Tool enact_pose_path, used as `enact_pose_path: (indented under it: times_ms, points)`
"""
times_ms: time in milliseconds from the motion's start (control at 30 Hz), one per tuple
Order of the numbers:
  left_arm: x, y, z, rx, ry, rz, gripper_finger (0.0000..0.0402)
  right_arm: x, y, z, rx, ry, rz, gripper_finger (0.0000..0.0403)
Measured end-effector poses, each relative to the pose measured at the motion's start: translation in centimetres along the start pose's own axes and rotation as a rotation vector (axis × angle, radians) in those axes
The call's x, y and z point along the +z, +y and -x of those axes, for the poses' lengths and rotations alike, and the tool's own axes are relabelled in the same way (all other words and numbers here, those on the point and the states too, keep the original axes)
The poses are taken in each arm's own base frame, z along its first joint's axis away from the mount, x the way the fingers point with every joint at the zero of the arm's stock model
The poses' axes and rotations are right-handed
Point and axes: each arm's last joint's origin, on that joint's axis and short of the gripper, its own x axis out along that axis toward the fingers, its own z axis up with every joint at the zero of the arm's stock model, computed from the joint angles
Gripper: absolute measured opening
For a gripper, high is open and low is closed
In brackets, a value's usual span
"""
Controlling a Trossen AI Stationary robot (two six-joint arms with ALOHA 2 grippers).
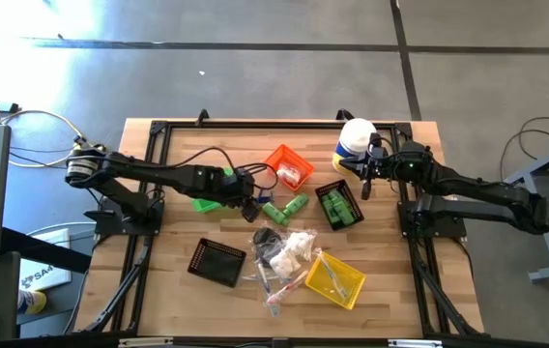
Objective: Pick & Place Travel size toiletries
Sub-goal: Put the blue razor into the green bin
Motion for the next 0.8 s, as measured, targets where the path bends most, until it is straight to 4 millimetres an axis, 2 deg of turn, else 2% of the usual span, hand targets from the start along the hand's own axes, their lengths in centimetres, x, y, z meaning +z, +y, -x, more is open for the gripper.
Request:
enact_pose_path:
  times_ms: [267,400,800]
  points:
    - [-1.2,-0.7,-4.2,-0.003,0.12,0.003,0.0262,-0.1,0.0,0.0,0.003,0.007,0.0,0.0002]
    - [-1.5,-0.9,-5.4,-0.029,0.157,0.013,0.0262,-0.1,0.0,0.0,0.003,0.009,0.003,0.0002]
    - [-2.1,-0.7,-7.0,0.015,0.191,0.035,0.0262,0.0,0.0,0.0,0.003,0.006,0.005,0.0002]
